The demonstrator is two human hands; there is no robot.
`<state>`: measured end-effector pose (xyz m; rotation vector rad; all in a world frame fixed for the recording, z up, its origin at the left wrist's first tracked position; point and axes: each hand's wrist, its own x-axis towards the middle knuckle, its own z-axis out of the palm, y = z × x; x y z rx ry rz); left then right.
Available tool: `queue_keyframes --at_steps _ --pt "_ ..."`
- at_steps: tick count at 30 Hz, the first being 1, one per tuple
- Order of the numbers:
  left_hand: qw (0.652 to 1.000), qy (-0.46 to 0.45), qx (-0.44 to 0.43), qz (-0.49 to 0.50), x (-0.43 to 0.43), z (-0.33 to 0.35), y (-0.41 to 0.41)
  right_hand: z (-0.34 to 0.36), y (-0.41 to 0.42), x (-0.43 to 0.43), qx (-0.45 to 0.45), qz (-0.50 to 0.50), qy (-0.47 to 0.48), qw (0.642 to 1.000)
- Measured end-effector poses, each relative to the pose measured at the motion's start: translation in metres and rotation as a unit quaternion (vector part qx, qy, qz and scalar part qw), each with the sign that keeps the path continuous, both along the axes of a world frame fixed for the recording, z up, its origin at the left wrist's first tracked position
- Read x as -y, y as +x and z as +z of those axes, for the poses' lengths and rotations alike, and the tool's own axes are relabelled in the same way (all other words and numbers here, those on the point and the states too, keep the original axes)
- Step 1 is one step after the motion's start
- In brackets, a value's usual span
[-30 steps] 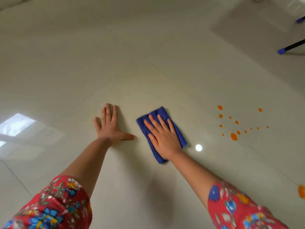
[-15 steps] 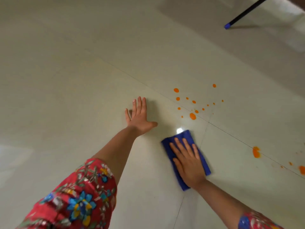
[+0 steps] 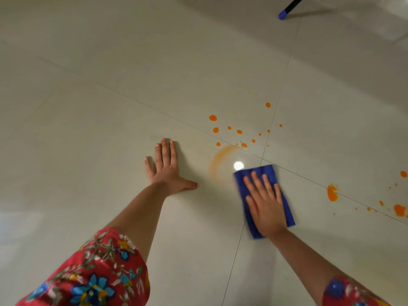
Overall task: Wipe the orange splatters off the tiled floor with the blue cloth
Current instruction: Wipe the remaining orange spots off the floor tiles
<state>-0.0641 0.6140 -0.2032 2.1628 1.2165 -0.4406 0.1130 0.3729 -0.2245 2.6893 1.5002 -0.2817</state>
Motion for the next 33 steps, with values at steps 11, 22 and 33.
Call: queue_keyframes --at_steps 11,22,33 --pt "0.999 -0.016 -0.033 -0.017 -0.004 0.004 0.003 -0.004 -0.035 -0.096 -0.023 0.103 0.026 0.994" --pt "0.997 -0.052 -0.058 -0.019 -0.008 0.016 0.006 -0.004 0.012 -0.151 -0.016 -0.014 0.025 0.999" --pt "0.993 -0.073 -0.085 -0.035 -0.010 0.023 0.006 0.000 0.036 -0.124 -0.004 -0.110 0.024 0.994"
